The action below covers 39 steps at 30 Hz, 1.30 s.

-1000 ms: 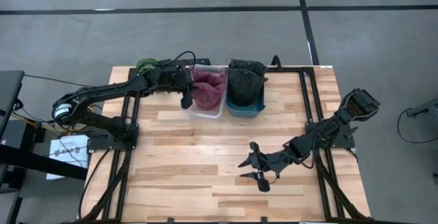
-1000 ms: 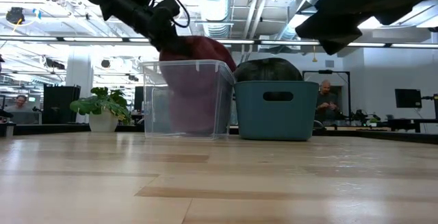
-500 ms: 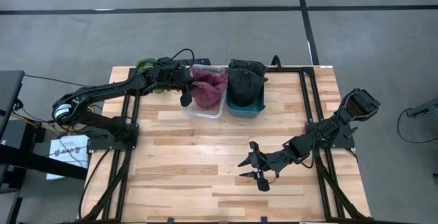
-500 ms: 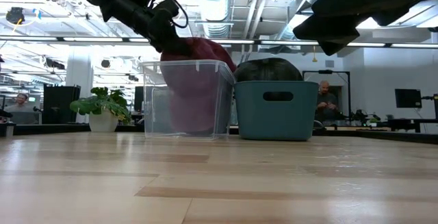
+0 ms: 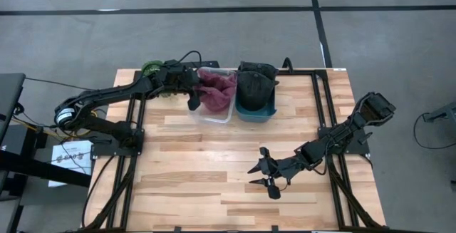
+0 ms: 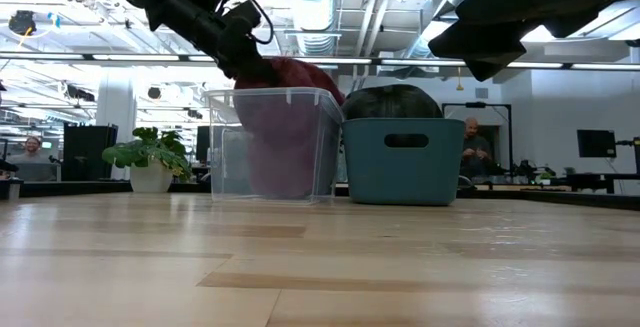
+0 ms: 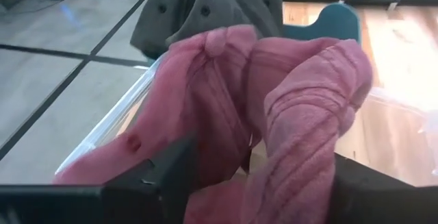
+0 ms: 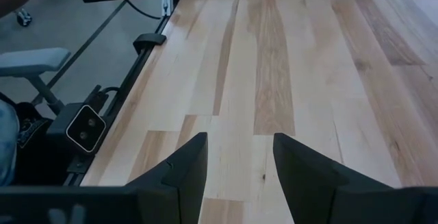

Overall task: Pick & Place hat
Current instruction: Put the red cap into the transparent bin

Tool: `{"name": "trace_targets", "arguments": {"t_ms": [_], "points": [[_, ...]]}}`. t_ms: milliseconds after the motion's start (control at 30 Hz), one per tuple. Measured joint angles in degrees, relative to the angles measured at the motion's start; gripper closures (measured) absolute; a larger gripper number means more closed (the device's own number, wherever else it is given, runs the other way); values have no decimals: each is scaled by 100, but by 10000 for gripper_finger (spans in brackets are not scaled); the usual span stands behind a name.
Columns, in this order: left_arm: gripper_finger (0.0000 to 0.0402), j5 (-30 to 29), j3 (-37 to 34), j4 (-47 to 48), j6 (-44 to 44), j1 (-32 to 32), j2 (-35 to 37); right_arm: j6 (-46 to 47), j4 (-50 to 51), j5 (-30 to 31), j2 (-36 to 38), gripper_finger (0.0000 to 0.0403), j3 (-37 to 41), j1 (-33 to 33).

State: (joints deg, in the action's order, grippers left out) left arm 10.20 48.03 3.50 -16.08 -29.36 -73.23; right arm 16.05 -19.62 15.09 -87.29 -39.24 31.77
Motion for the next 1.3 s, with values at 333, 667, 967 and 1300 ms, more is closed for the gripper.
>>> {"name": "trace_targets", "arguments": {"t_ms": [333, 667, 967, 1300], "points": [[147, -481, 0, 156, -2, 0, 2, 2, 2, 0, 0, 246, 0, 0], [147, -874, -1, 161, -106, 100, 2, 2, 26, -2, 0, 246, 0, 0], [147, -876, 0, 328, -118, 240, 25, 2, 42, -7, -1, 246, 0, 2], [147, -1148, -2, 850, -168, 256, 622, 4, 91, -20, -2, 246, 0, 11]]}}
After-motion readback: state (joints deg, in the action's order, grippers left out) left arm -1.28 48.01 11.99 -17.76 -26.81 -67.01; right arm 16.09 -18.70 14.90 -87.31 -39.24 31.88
